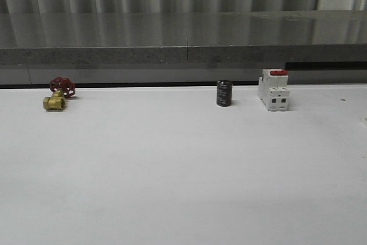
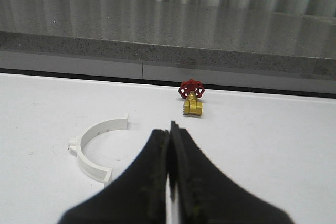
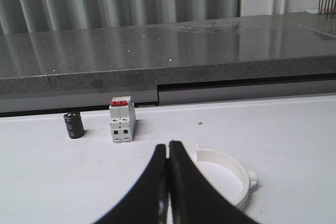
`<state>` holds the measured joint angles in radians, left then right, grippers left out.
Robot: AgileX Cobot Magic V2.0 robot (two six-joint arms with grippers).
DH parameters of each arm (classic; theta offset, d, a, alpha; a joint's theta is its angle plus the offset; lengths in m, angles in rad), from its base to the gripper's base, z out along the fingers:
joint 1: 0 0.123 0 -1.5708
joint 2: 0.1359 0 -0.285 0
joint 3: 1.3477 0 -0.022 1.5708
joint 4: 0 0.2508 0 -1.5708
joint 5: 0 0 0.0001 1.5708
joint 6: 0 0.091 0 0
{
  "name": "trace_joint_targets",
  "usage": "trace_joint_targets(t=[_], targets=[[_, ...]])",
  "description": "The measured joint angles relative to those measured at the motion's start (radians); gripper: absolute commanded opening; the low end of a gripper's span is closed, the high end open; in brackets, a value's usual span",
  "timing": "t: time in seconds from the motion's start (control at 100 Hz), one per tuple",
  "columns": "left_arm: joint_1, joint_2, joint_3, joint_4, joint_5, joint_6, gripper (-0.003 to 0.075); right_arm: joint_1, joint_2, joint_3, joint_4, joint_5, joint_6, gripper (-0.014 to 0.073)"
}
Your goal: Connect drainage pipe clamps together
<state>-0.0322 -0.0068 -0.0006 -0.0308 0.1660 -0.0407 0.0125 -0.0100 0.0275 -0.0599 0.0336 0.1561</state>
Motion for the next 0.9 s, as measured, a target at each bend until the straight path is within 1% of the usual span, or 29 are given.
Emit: trace_joint_targets(t=[0.38,0.57,0.67,0.75,0.82,0.9], targets=[[0.0,0.0,0.0,0.0,0.0,0.0,-0.0021,0.0,0.0,0.0,0.0,0.0,0.0,-0.0067],[0.0,0.0,-0.015,-0.046,-0.001,0.0,-0.0021,0.0,0.0,0.0,0.0,0.0,0.0,-0.0067],[0.0,0.019,-0.083,-0.08,0.025,0.0,-0.0021,0.0,0.0,0.0,0.0,0.0,0.0,-0.0067],[0.0,0.082,-0.18,-0.091,0.073,0.0,-0.0021,0.0,0.0,0.0,0.0,0.0,0.0,-0.0067],[0.0,0.16,-0.275,-0.093,0.157,0.0,-0.0021,0.0,0.0,0.0,0.0,0.0,0.0,-0.0067],[0.0,0.264,-0.384,-0.093,0.291,0.0,-0.0021,0.0,0.0,0.0,0.0,0.0,0.0,-0.0067]])
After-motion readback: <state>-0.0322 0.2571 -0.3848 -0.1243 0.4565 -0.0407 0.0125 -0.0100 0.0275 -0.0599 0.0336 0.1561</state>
